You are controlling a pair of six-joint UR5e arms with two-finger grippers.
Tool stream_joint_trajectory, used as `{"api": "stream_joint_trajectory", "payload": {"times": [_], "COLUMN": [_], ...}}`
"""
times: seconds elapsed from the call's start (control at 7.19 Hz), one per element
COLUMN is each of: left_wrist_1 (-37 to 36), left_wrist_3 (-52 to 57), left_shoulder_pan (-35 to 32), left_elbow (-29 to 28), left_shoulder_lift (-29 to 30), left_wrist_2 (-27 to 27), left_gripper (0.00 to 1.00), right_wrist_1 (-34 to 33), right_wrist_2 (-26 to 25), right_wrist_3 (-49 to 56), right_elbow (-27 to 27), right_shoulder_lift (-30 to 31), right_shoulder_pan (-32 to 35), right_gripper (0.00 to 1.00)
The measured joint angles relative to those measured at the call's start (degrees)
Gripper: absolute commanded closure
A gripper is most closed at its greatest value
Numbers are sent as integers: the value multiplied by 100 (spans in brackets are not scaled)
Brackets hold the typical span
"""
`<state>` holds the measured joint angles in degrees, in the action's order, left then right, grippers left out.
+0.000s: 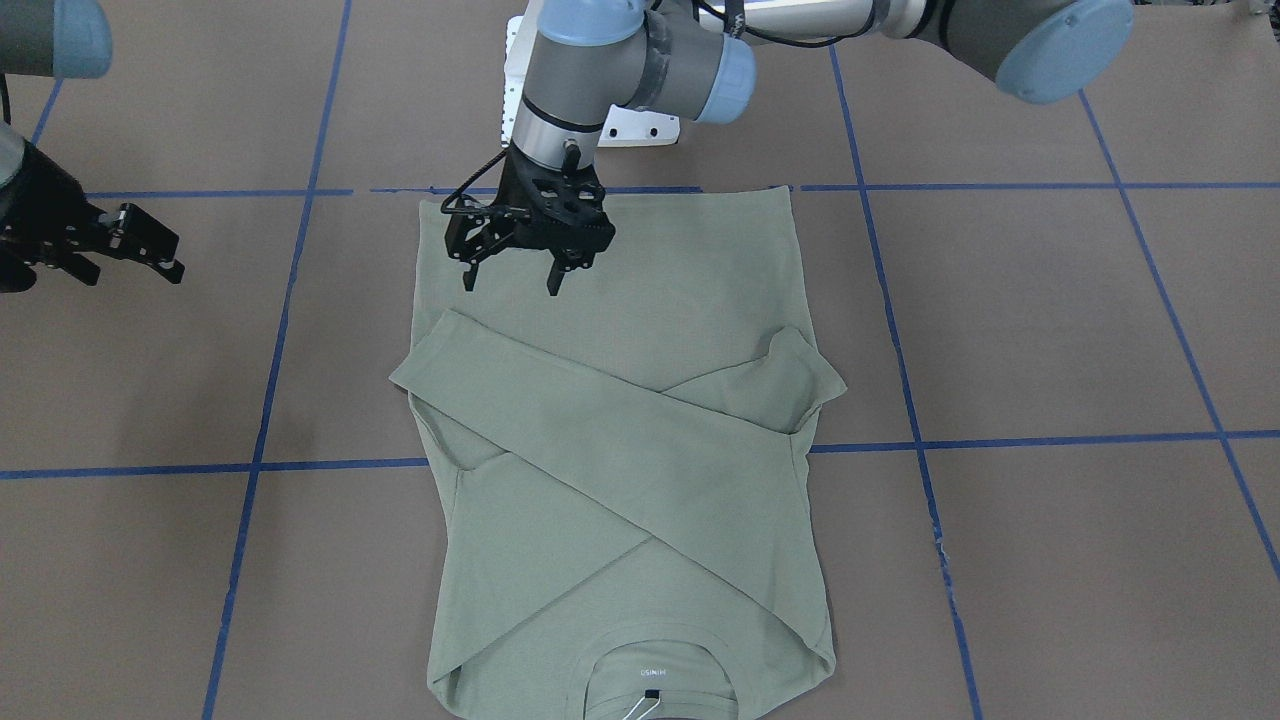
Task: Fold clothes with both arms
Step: 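Release the sleeve and move both grippers to the shirt hem corners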
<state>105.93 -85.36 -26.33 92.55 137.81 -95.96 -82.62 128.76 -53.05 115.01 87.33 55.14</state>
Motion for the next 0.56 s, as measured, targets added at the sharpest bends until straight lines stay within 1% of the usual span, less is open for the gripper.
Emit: {"api": "stream_joint_trajectory", "payload": {"times": [0.14,0.28,0.56], "left_wrist_1": [-186,-315,-388], "left_wrist_3": [406,831,1263], "left_shoulder_pan": [-145,-268,-364], "left_elbow": [623,1161,2016], "left_shoulder_lift": [-622,-1214,-2399], "left_wrist_2": [-219,-383,-496], "left_gripper": [0,0,0], "right_wrist_1": [318,452,521], "right_wrist_2": [-453,-851,-1767], "right_wrist_3": [-839,-1583,-2785], "right_elbow": [17,53,224], "right_shoulder_lift": [-155,-342,-503], "right_shoulder_pan": [-602,-1184,-2417], "right_gripper": [0,0,0]}}
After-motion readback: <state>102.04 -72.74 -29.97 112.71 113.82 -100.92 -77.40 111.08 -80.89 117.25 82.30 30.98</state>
